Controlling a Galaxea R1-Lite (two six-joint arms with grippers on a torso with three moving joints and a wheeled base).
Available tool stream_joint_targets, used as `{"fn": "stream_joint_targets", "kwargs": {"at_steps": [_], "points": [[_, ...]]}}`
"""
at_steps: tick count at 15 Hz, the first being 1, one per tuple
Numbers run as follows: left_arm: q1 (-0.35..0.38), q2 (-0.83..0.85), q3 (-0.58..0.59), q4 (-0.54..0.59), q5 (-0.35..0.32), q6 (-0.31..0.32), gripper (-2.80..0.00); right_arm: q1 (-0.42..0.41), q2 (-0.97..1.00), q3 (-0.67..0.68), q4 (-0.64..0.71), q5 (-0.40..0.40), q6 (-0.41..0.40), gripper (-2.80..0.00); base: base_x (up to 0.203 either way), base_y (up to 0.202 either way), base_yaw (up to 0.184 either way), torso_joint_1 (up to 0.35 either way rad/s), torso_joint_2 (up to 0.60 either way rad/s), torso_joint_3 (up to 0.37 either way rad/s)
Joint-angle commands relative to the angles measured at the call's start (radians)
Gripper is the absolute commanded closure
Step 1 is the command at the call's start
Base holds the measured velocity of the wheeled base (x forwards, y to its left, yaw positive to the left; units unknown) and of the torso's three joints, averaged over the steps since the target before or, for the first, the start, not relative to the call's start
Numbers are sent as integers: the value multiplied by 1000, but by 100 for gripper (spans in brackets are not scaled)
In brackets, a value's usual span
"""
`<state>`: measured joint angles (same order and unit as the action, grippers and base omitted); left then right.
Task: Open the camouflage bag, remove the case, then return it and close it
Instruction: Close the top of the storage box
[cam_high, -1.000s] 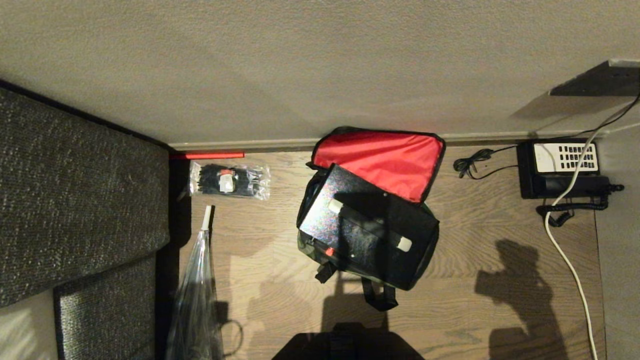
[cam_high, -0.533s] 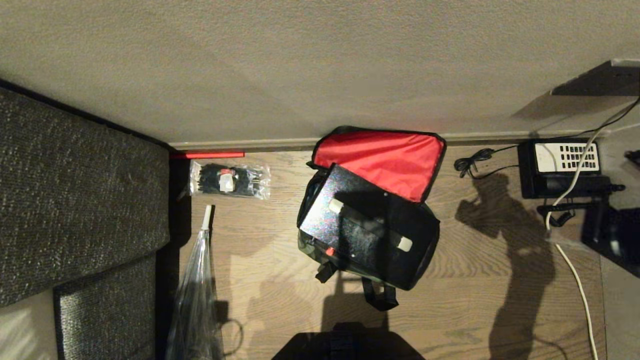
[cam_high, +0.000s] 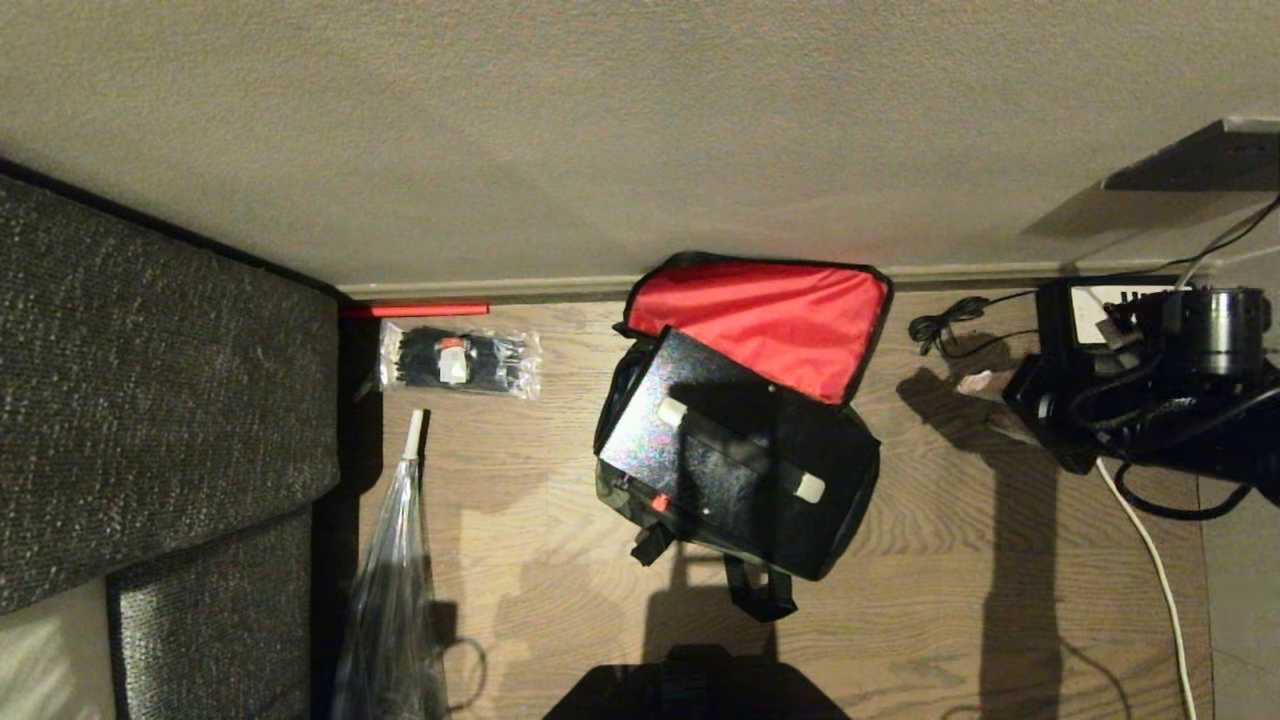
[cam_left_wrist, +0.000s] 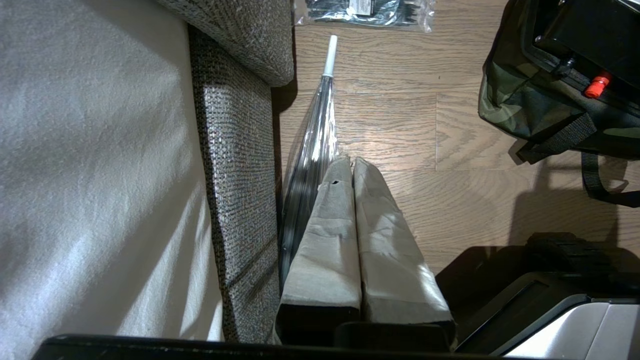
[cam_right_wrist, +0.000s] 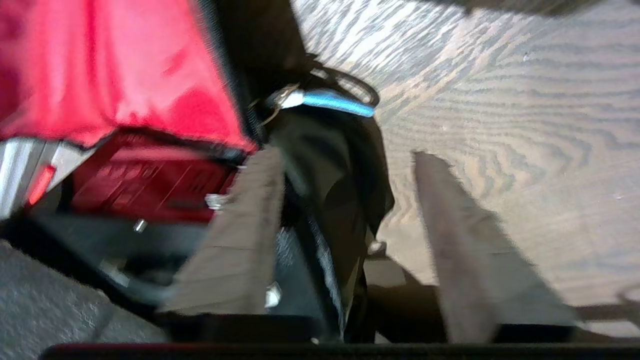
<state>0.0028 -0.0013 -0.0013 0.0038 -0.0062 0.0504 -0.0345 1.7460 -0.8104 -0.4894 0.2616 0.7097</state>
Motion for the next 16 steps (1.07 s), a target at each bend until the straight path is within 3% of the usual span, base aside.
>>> {"fn": "stream_joint_targets", "kwargs": {"at_steps": [1, 3, 5, 7, 16], "points": [[0, 1, 0, -1, 0, 0, 0, -24, 94, 11, -55, 53, 68, -280, 0, 0, 0, 0, 0, 0], [0, 1, 0, -1, 0, 0, 0, -29, 142, 6, -135, 111, 198, -280, 0, 0, 0, 0, 0, 0], [0, 1, 0, -1, 0, 0, 0, -28, 194, -12, -331, 120, 325, -280, 0, 0, 0, 0, 0, 0], [0, 1, 0, 1, 0, 0, 0, -13, 246, -26, -520, 125, 399, -280, 0, 0, 0, 0, 0, 0], [0, 1, 0, 1, 0, 0, 0, 100, 387, -198, -552, 120, 414, -280, 0, 0, 0, 0, 0, 0]]}}
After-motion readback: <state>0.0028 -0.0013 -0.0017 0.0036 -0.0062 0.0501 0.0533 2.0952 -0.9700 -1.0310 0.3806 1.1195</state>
